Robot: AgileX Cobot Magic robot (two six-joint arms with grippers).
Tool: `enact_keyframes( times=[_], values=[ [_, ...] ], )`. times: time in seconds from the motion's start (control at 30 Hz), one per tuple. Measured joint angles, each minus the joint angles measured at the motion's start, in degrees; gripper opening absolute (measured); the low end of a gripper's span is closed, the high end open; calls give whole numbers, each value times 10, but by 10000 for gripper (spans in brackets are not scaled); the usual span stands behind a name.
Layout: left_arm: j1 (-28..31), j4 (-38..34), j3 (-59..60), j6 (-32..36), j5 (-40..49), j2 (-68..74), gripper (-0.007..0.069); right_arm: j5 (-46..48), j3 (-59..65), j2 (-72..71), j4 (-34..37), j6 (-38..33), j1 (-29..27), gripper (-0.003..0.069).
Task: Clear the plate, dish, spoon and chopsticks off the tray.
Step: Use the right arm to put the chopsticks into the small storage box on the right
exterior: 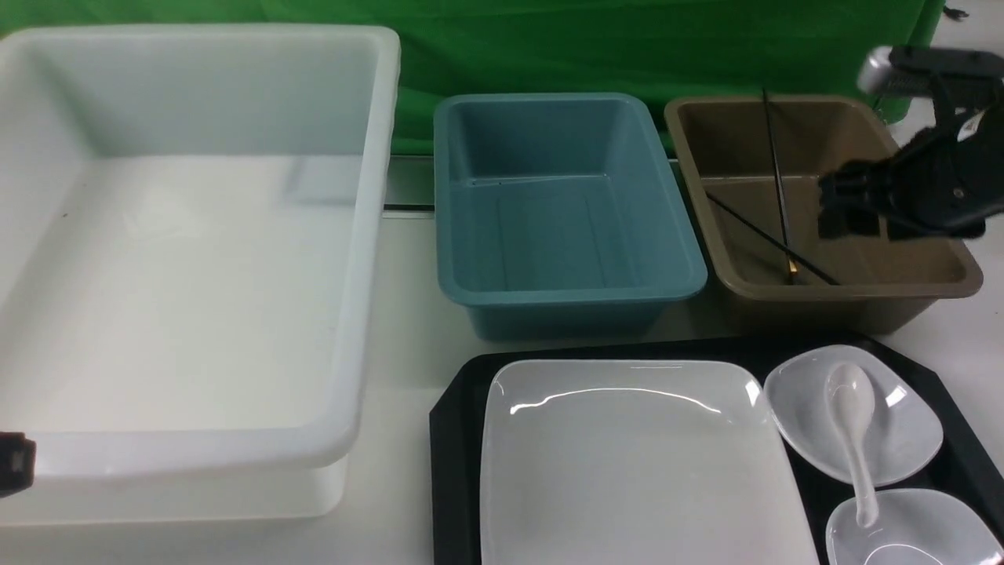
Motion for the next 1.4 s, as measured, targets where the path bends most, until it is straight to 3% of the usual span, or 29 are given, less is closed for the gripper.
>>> enact_keyframes(
  times=[0.3,0.47,0.73,0.8,0.83,0.87,0.97,1.0,1.4],
  values=[
    [0,0,0,0,-2,0,17,135,-299,227,-4,-41,0,601],
    [0,1,0,0,-3,0,17,189,-354,308,-13,-55,0,608],
    [0,1,0,-2,-25,0,17,149,-359,353,-54,-44,0,599],
    [0,1,0,-2,-29,0,17,135,-359,362,-60,-42,0,531],
    [0,1,0,-2,-30,0,17,133,-359,364,-61,-42,0,454],
    [0,1,0,-2,-30,0,17,132,-359,364,-61,-42,0,438],
    [0,1,0,-2,-30,0,17,121,-361,367,-69,-46,0,150],
    [0,1,0,-2,-30,0,17,122,-365,364,-69,-46,0,97],
    [0,1,0,-2,-30,0,17,202,-377,309,-64,-44,0,80]
  ],
)
